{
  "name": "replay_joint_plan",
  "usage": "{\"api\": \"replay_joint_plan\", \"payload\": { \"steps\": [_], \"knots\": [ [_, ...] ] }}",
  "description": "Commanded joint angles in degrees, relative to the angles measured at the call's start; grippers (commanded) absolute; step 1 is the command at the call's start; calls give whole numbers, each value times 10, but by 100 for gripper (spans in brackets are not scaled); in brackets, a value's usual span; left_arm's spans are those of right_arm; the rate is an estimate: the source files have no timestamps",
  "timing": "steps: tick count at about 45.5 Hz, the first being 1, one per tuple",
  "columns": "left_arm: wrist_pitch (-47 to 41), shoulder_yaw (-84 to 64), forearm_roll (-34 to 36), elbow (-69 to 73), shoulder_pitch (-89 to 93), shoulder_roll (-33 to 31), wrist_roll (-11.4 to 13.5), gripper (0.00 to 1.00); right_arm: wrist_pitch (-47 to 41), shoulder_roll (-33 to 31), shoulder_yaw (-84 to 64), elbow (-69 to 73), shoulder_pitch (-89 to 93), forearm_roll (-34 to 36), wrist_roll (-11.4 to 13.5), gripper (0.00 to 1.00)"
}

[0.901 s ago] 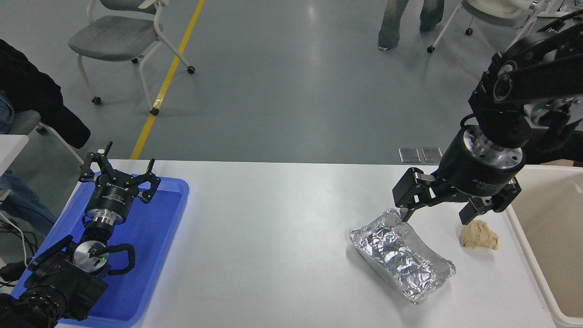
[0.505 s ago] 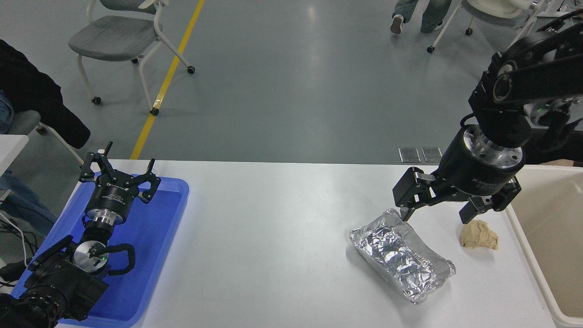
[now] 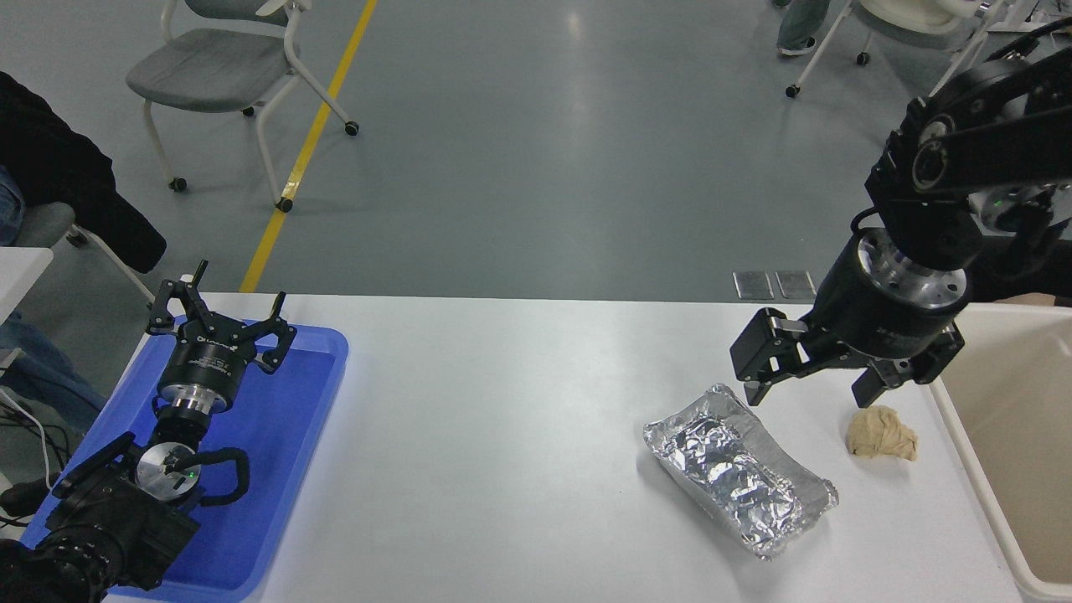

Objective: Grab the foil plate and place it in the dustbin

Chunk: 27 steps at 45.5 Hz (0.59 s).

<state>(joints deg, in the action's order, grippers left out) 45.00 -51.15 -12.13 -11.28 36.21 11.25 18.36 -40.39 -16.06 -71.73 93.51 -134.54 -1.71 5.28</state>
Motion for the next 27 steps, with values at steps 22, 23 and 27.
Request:
{"api": "replay_joint_plan", "payload": {
  "steps": [22, 23, 27],
  "knots": [
    [0, 0, 0, -1, 0, 0, 0, 100, 144, -80, 136, -185, 352, -330, -1, 100],
    [0, 0, 0, -1, 0, 0, 0, 100, 152, -80, 143, -195, 367, -341, -1, 100],
    [0, 0, 0, -1, 0, 0, 0, 100, 184, -80, 173, -230, 425, -368, -2, 100]
  ]
}}
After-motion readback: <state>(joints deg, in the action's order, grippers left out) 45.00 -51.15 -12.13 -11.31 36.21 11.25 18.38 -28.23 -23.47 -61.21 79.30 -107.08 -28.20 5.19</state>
